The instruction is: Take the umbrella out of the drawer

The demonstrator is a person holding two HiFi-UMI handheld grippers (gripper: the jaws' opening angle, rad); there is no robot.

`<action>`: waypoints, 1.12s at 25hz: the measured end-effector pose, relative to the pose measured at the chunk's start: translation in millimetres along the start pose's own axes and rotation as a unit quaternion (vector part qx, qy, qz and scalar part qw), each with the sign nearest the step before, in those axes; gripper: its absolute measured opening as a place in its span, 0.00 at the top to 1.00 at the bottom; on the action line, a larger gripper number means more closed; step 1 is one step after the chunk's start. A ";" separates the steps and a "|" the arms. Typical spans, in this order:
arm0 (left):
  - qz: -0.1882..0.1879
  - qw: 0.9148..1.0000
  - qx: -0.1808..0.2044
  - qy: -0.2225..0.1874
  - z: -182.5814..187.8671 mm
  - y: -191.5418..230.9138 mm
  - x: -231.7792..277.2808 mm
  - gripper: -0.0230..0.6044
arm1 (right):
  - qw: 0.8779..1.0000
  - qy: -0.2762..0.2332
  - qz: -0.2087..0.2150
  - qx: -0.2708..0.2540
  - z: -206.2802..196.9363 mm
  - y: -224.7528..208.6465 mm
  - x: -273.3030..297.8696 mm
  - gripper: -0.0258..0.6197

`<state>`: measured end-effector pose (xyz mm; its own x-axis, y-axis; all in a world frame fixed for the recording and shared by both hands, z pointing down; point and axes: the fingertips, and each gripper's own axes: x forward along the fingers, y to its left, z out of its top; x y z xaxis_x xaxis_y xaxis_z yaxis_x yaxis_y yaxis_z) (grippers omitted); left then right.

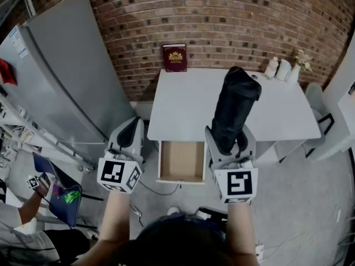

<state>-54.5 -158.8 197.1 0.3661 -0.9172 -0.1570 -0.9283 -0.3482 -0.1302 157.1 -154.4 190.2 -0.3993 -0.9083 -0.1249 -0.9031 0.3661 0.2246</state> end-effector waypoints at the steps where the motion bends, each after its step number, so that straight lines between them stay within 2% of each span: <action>1: 0.001 1.000 0.005 -0.007 6.0 -0.5 -0.6 0.97 | 1.000 -0.003 0.000 -0.004 2.5 -0.1 0.4 0.54; 9: -0.002 0.998 0.041 -0.038 31.4 -11.3 5.2 0.97 | 0.999 -0.032 -0.004 -0.015 25.1 -5.2 0.6 0.54; 15: 0.000 0.997 0.041 -0.058 42.3 -8.2 7.8 0.97 | 0.999 -0.041 -0.016 -0.028 28.8 -11.1 -0.1 0.54; 28: 0.019 0.997 0.037 -0.064 43.2 8.6 -0.4 0.97 | 0.998 -0.040 -0.022 -0.050 32.1 -9.8 0.9 0.54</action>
<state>-59.8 -153.1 153.8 0.3412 -0.8956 -0.2853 -0.9358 -0.2952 -0.1926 160.5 -152.3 156.8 -0.3740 -0.9026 -0.2133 -0.9017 0.3002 0.3110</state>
